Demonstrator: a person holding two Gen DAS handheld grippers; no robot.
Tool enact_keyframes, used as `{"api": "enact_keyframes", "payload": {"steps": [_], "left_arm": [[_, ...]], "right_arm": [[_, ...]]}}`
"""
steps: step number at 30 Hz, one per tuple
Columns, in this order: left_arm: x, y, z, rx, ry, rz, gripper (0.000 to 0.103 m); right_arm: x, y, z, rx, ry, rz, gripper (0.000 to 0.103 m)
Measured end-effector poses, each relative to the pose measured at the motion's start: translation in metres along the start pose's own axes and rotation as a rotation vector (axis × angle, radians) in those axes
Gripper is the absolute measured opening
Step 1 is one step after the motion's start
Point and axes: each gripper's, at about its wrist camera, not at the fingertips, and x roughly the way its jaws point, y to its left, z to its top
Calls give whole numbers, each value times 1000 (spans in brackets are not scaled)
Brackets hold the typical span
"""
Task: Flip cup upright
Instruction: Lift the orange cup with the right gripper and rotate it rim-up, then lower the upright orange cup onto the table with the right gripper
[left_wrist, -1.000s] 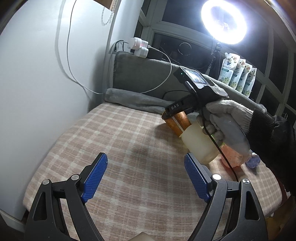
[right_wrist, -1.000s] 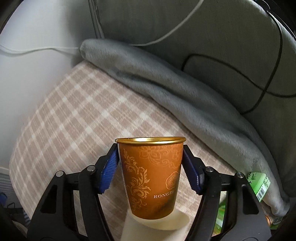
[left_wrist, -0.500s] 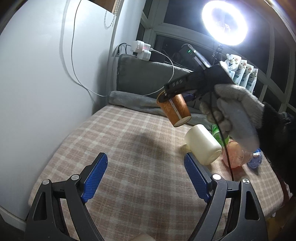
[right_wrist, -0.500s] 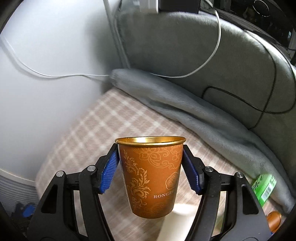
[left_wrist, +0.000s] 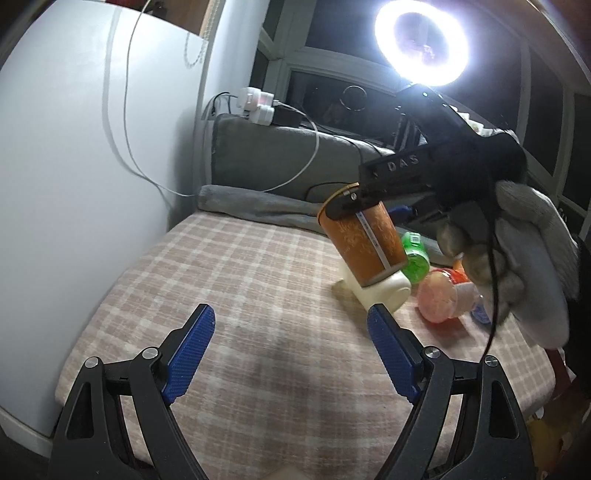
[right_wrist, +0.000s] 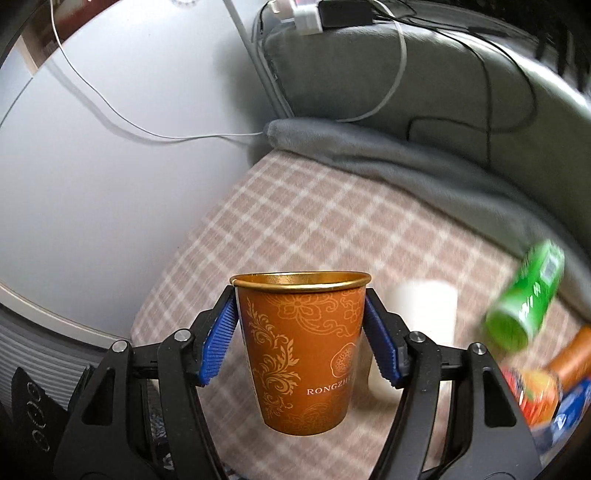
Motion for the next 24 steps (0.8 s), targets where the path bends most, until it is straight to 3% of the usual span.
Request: {"api": "enact_keyframes", "payload": {"steps": [9, 13, 17, 24], "left_arm": [[2, -17, -7, 25, 48, -60, 85], [8, -19, -9, 11, 87, -98, 85], [13, -28, -10, 32, 105, -109, 85], [31, -42, -10, 23, 195, -195, 85]], "right_arm": [[-6, -29, -67, 191, 28, 20, 69], [-7, -48, -96, 284, 21, -9, 69], [-9, -67, -117, 381, 18, -9, 69], [-6, -91, -140, 502, 14, -15, 69]]}}
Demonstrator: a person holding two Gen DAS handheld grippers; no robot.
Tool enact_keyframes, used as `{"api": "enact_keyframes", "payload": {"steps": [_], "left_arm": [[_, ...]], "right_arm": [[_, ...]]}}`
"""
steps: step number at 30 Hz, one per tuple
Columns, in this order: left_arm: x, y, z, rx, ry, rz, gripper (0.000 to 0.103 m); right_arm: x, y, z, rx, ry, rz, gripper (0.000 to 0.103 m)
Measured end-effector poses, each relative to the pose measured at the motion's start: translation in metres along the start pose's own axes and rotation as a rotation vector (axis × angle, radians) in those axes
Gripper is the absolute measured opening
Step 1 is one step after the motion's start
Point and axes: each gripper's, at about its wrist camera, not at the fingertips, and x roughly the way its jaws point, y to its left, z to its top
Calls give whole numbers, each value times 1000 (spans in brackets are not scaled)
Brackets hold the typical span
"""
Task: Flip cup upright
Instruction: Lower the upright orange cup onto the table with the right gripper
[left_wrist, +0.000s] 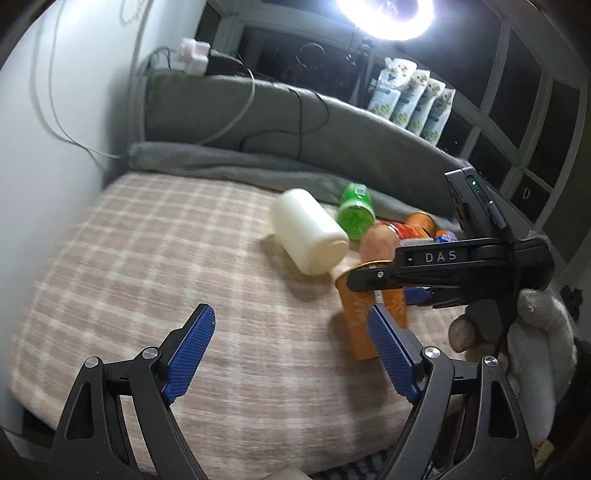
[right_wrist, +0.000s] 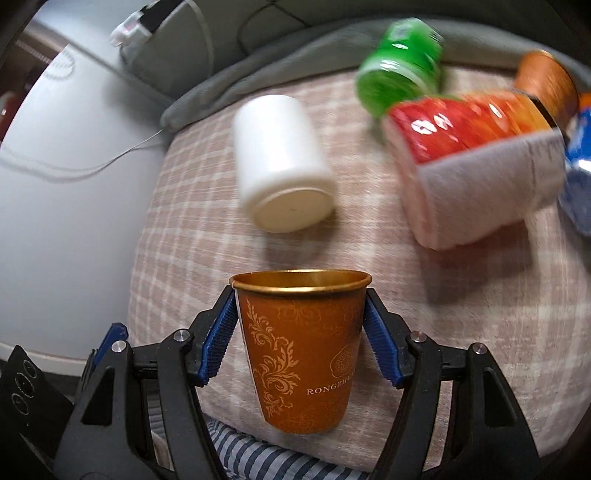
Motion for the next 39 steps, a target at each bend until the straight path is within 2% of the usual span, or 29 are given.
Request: {"api": "enact_keyframes", "payload": {"steps": [7, 9, 10, 17, 25, 31, 39], "left_arm": [[19, -5, 4, -22, 99, -82, 85], [24, -7, 5, -25, 118, -98, 84], [26, -9, 5, -22, 124, -103, 84], [48, -17, 10, -37, 211, -173, 84], [78, -24, 21, -101, 296, -247, 83], [103, -26, 26, -166, 362, -277, 80], [128, -31, 28, -197, 435, -288, 74]], "right_arm": [[-3, -10, 2, 4, -24, -13, 72], [-4, -12, 4, 5, -30, -21, 82], [-6, -15, 5, 7, -37, -23, 84], [-29, -17, -3, -41, -85, 5, 85], [-89, -12, -45, -203, -260, -125, 85], [-121, -30, -76, -187, -362, -199, 85], [-142, -54, -102, -134, -410, -224, 85]]}}
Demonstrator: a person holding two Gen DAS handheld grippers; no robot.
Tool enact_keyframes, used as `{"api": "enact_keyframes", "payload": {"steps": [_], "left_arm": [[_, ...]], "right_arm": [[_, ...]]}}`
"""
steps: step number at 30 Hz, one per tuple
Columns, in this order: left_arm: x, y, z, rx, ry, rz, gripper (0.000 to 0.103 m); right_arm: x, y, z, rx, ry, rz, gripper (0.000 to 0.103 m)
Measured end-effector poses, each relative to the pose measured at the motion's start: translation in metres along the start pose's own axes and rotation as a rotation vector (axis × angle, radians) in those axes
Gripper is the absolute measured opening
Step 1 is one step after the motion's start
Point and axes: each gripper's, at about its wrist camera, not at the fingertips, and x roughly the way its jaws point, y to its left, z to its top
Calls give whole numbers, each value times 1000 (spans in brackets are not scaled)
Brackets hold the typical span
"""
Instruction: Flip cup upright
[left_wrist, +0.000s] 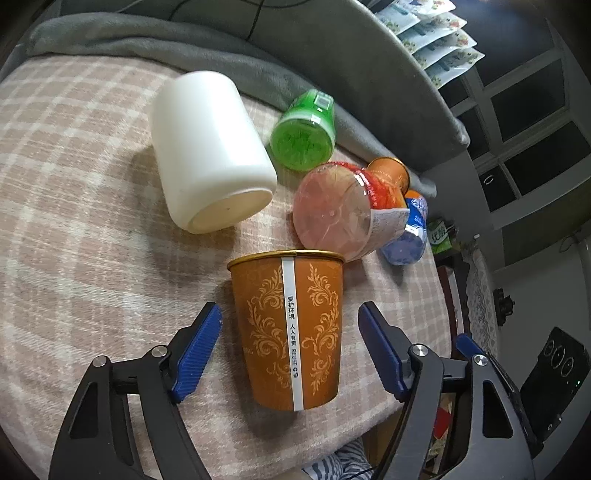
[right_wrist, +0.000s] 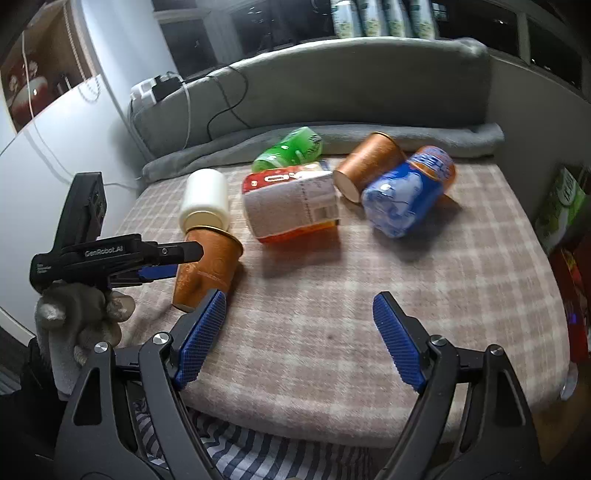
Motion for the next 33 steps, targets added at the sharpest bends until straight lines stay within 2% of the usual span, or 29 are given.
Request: {"api": "enact_keyframes", "payload": {"steps": [5, 11, 17, 33], "left_arm": [[9, -3, 1, 14, 21, 10, 73], [16, -4, 2, 18, 39, 16, 64], [15, -8, 2, 38, 30, 28, 64], [0, -42, -9, 179, -83, 105, 64]], "right_arm": [[-5, -12, -5, 30, -9, -13, 85], [-8, -19, -8, 59, -21, -22, 85], [-7, -28, -11, 96, -23, -31, 85], [1, -27, -14, 104, -7, -22, 85]]}}
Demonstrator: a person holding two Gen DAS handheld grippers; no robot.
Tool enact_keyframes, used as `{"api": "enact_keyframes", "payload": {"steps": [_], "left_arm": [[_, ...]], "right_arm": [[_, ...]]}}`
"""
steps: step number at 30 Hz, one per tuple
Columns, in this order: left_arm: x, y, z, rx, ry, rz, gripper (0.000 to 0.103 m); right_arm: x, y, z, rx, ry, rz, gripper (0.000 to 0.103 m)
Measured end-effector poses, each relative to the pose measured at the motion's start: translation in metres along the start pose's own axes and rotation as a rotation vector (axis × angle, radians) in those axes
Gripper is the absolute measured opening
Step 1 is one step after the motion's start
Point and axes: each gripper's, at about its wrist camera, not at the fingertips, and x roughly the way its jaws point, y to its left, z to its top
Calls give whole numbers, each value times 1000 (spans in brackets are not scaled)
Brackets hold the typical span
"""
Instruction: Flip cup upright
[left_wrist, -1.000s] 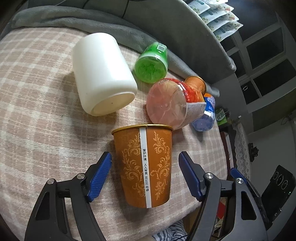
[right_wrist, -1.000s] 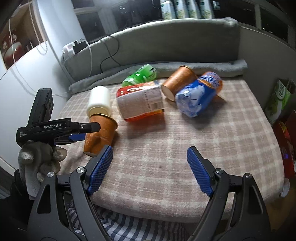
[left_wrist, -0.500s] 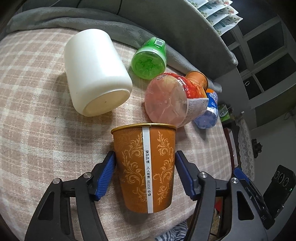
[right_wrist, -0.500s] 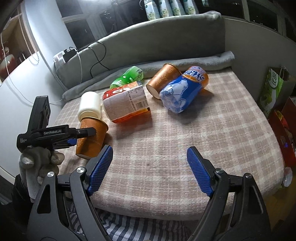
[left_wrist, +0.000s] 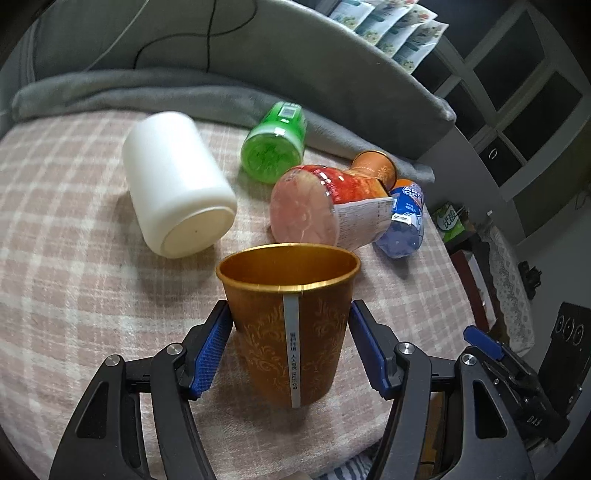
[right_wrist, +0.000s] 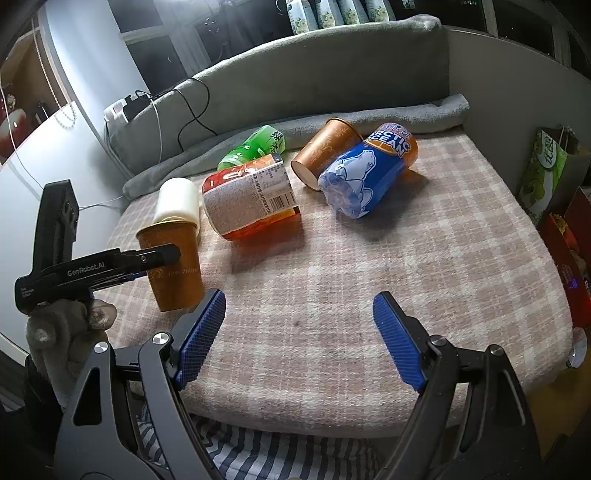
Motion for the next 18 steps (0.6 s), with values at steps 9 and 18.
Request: {"api": "enact_keyframes", "payload": {"steps": [9, 18], "left_arm": [[-2, -12, -2, 54, -43, 48, 64], [0, -22, -6, 132, -91, 128, 64]], "right_arm": [[-1, -1, -1, -1, -3, -3, 85], [-4, 2, -1, -8, -13, -8, 85]]}}
